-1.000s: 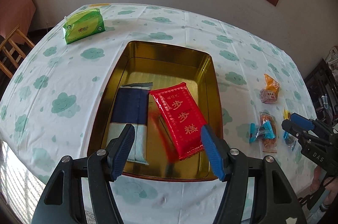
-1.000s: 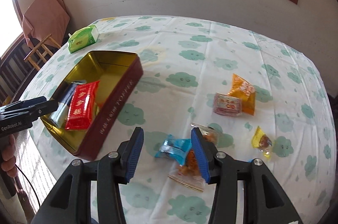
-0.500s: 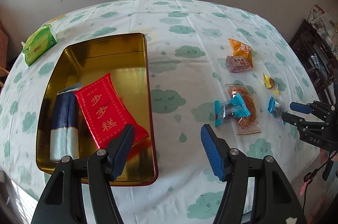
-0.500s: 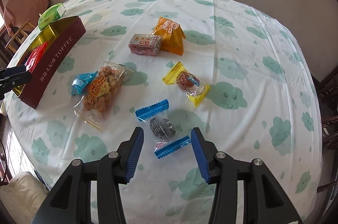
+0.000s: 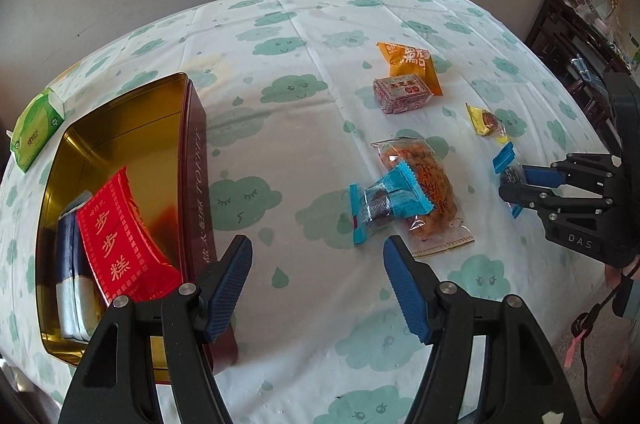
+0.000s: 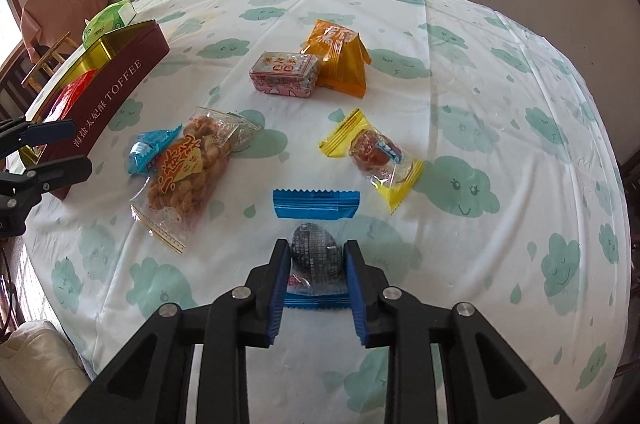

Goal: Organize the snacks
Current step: 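Grasp a blue-wrapped candy from the table with the right gripper, then grasp the light blue packet with the left gripper while the right holds the blue candy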

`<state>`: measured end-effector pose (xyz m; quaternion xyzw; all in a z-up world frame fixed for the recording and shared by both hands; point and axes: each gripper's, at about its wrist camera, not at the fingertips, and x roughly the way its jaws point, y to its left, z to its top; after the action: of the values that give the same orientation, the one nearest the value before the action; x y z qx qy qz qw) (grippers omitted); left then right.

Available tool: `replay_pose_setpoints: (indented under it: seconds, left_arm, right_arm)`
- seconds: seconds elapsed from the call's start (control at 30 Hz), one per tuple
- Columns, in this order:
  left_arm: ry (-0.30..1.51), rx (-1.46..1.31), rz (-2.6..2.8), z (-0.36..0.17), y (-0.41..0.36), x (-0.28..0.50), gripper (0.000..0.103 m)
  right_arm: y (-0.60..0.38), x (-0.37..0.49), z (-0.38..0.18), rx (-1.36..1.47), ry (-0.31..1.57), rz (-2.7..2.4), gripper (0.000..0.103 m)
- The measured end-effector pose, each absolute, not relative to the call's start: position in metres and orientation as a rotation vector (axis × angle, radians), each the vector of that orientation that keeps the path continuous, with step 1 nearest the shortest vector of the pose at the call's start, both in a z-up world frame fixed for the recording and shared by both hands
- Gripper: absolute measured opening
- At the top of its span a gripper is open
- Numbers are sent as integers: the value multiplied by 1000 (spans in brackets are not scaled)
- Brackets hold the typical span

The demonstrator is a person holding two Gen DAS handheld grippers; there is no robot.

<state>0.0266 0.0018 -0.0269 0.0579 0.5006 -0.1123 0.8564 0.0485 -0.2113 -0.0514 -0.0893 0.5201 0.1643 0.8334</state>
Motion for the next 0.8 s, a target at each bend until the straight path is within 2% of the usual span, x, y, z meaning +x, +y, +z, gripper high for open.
replay_pose_setpoints:
  seconds: [0.53, 0.8]
  left_arm:
    - [1066, 163, -332, -55, -24, 47, 62]
    - [1071, 127, -329, -62, -29, 65, 50]
  right_arm:
    - [-225, 86, -56, -56, 993, 241, 27]
    - [-227, 84, -57, -43, 970, 238, 27]
